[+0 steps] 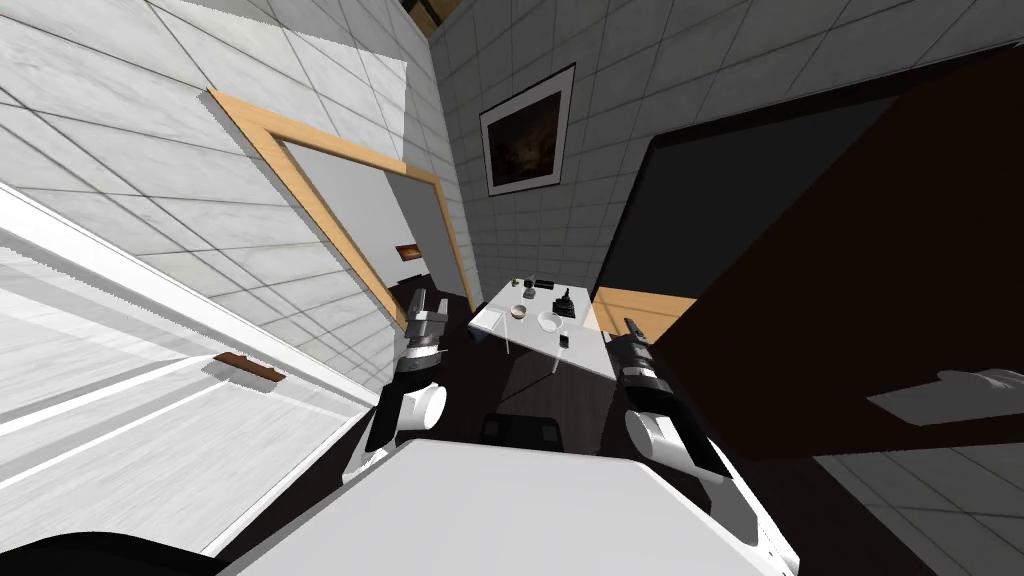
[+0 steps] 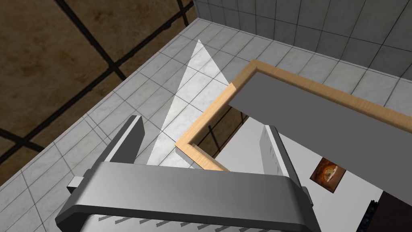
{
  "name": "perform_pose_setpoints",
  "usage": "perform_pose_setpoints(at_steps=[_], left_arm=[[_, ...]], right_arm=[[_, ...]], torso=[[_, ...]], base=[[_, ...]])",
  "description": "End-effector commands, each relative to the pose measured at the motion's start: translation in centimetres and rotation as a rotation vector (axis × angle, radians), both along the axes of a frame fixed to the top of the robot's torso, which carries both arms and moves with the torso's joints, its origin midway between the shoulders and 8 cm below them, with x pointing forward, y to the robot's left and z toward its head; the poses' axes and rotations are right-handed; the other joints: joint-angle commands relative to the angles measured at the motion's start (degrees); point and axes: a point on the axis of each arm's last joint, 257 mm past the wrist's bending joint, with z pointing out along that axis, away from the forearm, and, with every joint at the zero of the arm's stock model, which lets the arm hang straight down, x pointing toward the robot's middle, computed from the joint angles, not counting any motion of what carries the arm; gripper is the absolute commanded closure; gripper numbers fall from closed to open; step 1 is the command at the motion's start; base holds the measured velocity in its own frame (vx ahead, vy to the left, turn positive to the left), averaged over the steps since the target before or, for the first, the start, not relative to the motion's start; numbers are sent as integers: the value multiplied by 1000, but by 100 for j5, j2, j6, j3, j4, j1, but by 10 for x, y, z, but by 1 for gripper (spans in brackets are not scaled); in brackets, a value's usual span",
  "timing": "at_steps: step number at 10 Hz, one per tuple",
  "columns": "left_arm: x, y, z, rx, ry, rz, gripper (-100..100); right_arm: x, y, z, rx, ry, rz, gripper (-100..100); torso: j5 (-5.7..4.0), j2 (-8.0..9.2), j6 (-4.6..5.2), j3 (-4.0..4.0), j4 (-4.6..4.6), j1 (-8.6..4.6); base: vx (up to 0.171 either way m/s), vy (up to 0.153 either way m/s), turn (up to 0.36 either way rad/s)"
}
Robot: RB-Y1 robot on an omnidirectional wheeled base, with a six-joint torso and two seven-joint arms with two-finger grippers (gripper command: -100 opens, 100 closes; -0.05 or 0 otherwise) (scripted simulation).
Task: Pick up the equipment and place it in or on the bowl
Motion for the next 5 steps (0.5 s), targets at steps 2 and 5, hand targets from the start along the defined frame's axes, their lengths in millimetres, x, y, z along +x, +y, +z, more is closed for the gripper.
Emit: perform_pose_setpoints(at_steps=[2, 5], left_arm=[[0, 0, 0, 0, 0, 0, 0], [0, 0, 0, 0, 0, 0, 0]], right_arm=[[-5, -32, -37, 70, 83, -33, -100], [-17, -75, -77, 171, 184, -91, -100]], torso=[[-1, -2, 3, -2, -1, -5], [1, -4, 4, -2, -1, 1]], base=[[-12, 41, 170], [-4, 65, 230]])
